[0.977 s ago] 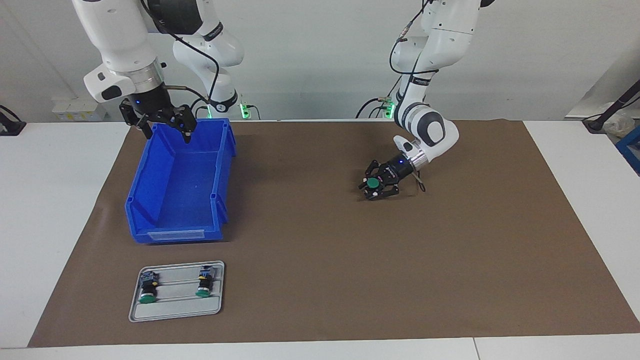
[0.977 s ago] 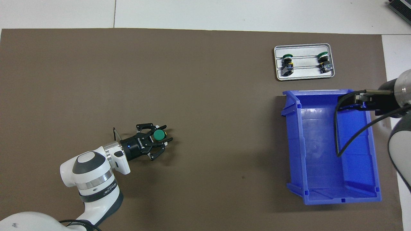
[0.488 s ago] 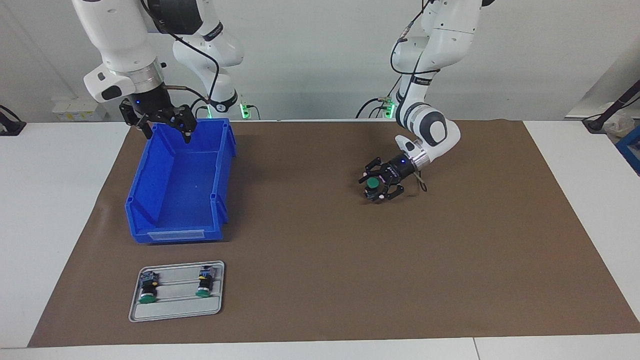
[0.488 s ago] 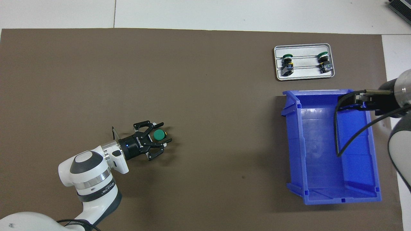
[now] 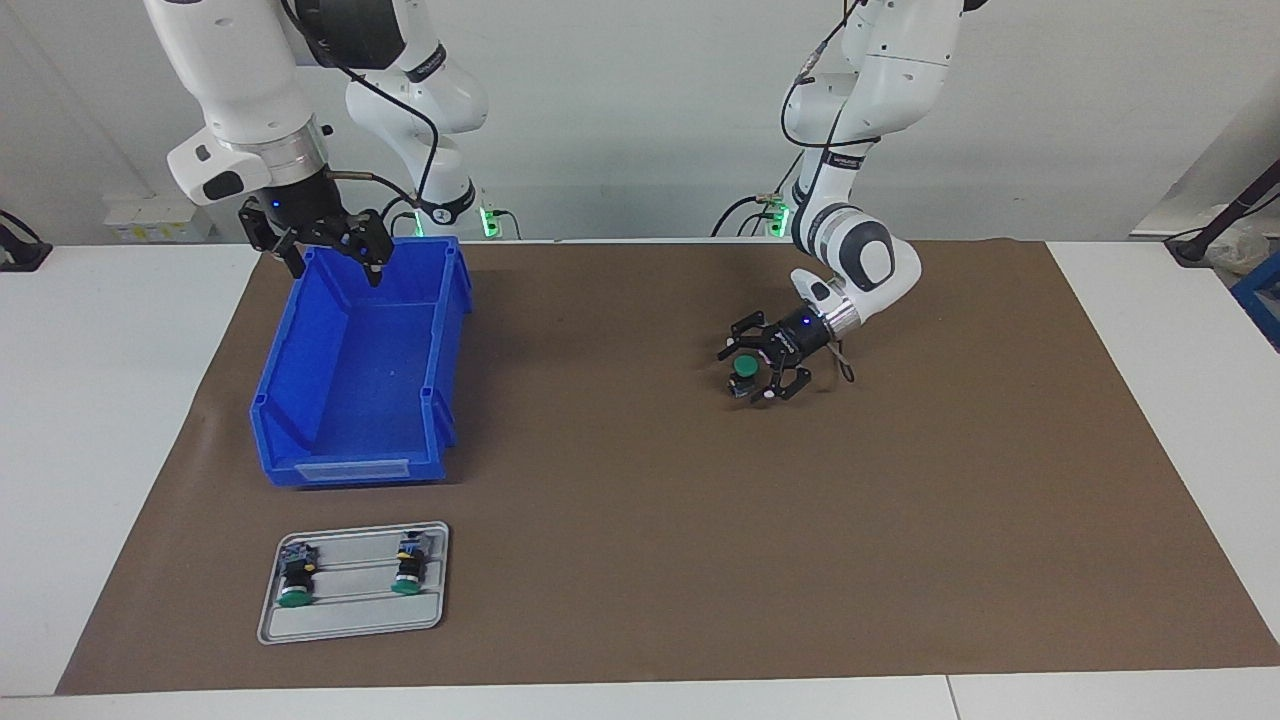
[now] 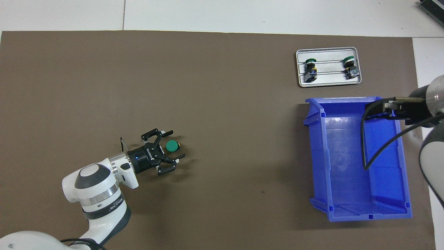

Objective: Place and press button with both arms

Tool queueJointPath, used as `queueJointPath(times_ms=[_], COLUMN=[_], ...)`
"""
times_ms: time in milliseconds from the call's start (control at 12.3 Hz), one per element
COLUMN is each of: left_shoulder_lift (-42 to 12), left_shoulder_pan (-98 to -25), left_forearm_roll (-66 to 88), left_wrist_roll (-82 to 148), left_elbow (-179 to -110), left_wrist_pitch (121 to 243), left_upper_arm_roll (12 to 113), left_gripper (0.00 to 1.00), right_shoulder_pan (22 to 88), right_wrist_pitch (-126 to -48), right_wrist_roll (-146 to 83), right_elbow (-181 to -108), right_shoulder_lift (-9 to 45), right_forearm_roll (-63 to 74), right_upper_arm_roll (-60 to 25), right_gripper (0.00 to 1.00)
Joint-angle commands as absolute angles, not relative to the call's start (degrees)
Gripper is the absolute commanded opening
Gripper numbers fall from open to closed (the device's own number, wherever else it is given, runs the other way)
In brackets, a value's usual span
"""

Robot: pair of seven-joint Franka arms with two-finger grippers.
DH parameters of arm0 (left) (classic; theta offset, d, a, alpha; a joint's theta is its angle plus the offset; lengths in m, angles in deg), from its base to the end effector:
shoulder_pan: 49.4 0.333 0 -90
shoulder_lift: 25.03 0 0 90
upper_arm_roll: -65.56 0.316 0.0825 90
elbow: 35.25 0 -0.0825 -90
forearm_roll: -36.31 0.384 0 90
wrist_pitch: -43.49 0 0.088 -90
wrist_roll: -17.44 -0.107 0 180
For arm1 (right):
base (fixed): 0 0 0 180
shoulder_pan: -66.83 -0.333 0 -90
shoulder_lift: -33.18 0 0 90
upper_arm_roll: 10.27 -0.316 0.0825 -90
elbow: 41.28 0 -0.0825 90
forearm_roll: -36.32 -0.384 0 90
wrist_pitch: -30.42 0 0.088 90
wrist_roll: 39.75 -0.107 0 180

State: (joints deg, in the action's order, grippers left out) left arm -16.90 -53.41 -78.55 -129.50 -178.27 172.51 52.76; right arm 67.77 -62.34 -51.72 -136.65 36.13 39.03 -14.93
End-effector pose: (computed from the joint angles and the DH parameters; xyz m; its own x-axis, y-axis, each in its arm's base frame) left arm 0.4324 -0.1594 0.2268 0.2341 -0.3004 0.9246 -0.9029 -0.4198 0.0921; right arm 0.5411 0.0314 0.6126 0.9899 -0.1411 0.0162 -0.1417 -0.9887 0.0491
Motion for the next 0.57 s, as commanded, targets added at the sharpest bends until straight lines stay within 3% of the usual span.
queueJointPath(times_ms=[0,488], left_shoulder_lift=[-19.49,-23.88], left_shoulder_pan=[-53.09,-52.74], left_forearm_roll=[-79.53,-79.27], left_wrist_roll=[-130.57,-127.50], left_elbow=[-180.45,-180.01], left_wrist_pitch=[172.68,180.23], left_upper_arm_roll=[53.08,53.08], left_gripper=[0.98,0.98], right_shoulder_pan=[68.06,68.06], right_wrist_pitch=[-63.01,-63.01], right_wrist_roll=[-52.76,-52.76], right_elbow=[-137.35,-137.35], right_shoulder_lift=[36.96,36.87], right_forearm_roll=[39.04,39.04], right_upper_arm_roll=[-15.28,-15.28], right_gripper=[1.00,1.00])
